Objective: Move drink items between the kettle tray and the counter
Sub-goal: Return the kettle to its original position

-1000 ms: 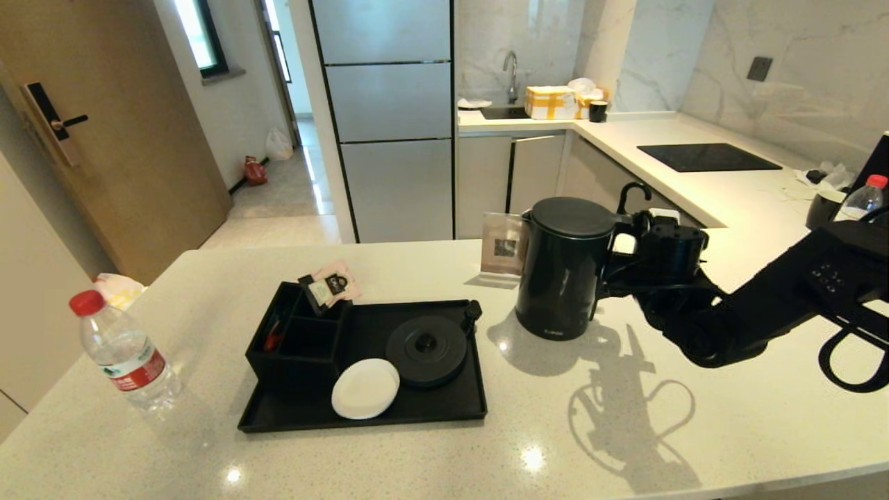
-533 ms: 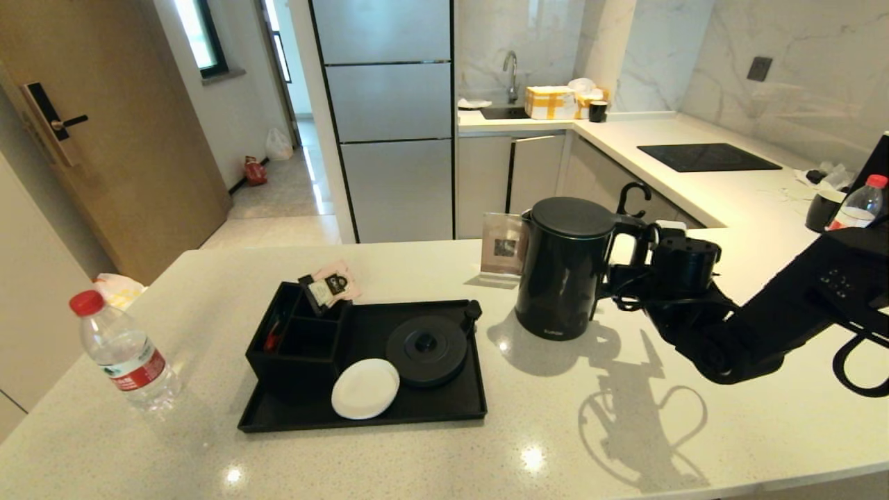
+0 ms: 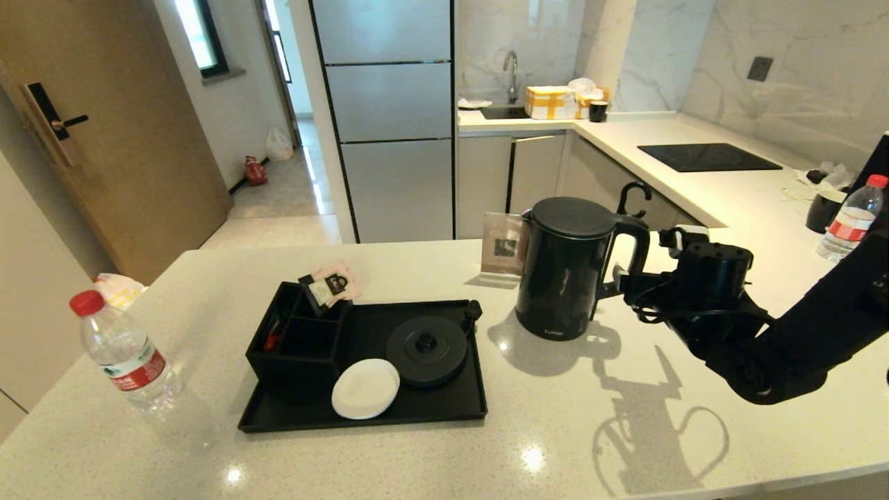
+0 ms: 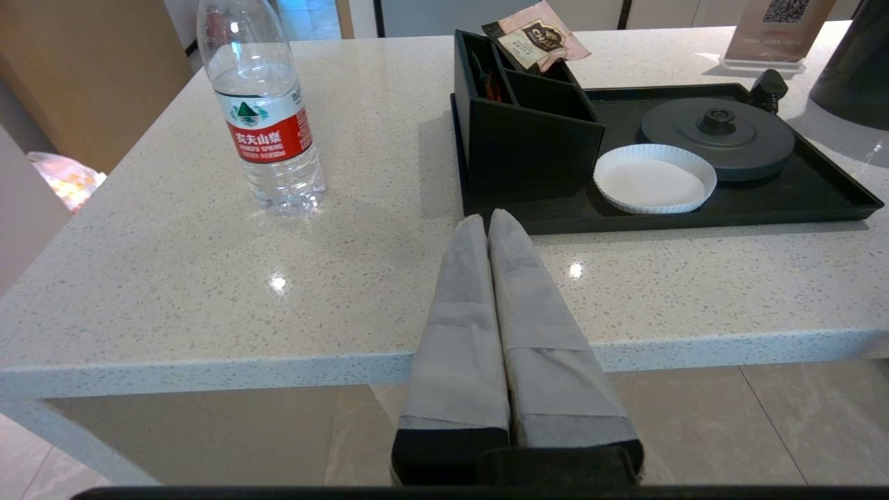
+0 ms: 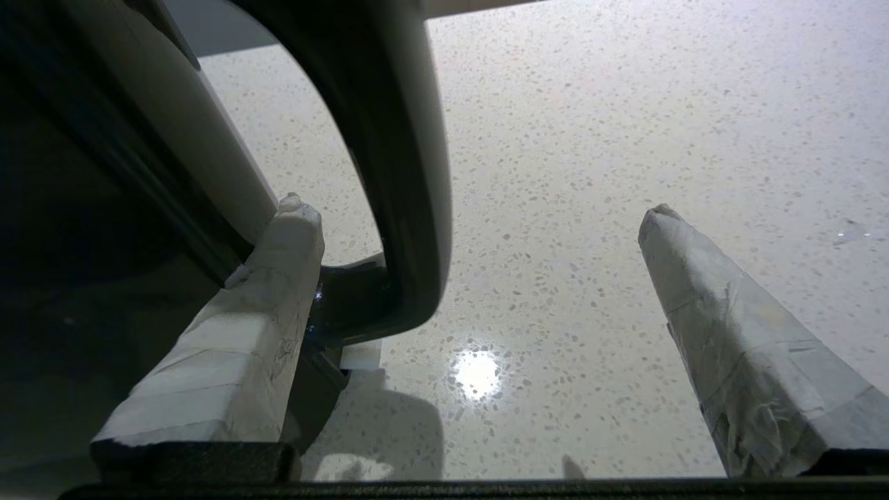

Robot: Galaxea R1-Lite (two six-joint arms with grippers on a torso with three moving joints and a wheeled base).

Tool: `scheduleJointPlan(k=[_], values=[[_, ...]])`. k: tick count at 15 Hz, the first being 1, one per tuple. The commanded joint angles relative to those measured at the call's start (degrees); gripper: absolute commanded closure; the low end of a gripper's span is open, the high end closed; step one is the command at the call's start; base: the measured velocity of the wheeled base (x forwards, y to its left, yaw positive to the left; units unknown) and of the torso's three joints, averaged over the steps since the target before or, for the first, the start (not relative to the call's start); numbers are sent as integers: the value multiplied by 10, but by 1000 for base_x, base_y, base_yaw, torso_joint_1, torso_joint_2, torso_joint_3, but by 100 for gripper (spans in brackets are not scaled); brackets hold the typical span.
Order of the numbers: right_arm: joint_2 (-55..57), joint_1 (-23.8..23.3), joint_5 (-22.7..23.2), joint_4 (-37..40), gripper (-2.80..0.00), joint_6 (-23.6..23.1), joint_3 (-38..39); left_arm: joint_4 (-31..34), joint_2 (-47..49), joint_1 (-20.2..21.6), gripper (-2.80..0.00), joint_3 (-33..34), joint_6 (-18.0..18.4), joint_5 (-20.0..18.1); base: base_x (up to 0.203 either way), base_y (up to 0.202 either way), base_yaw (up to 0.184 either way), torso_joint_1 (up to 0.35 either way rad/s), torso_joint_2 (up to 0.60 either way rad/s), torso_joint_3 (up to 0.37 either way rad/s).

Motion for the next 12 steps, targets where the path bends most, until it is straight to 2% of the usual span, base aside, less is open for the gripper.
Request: scheduleJointPlan(k=[1,4,8,10,11,12], values=[[-46,0,8,-6,-280,3,34,0,-1,0,0,0,0,0,0,0,0,0,0,0],[-50,1,13,-5,-280,4,39,0,-1,0,0,0,0,0,0,0,0,0,0,0],[-155,6,26,15,-280,4,66,0,-1,0,0,0,0,0,0,0,0,0,0,0],[-162,7,28,21,-280,4,70,0,-1,0,0,0,0,0,0,0,0,0,0,0],[-163,8,28,24,0,5,71,0,-1,0,0,0,0,0,0,0,0,0,0,0],[-179,9,28,33,0,7,86,0,-1,0,0,0,0,0,0,0,0,0,0,0]])
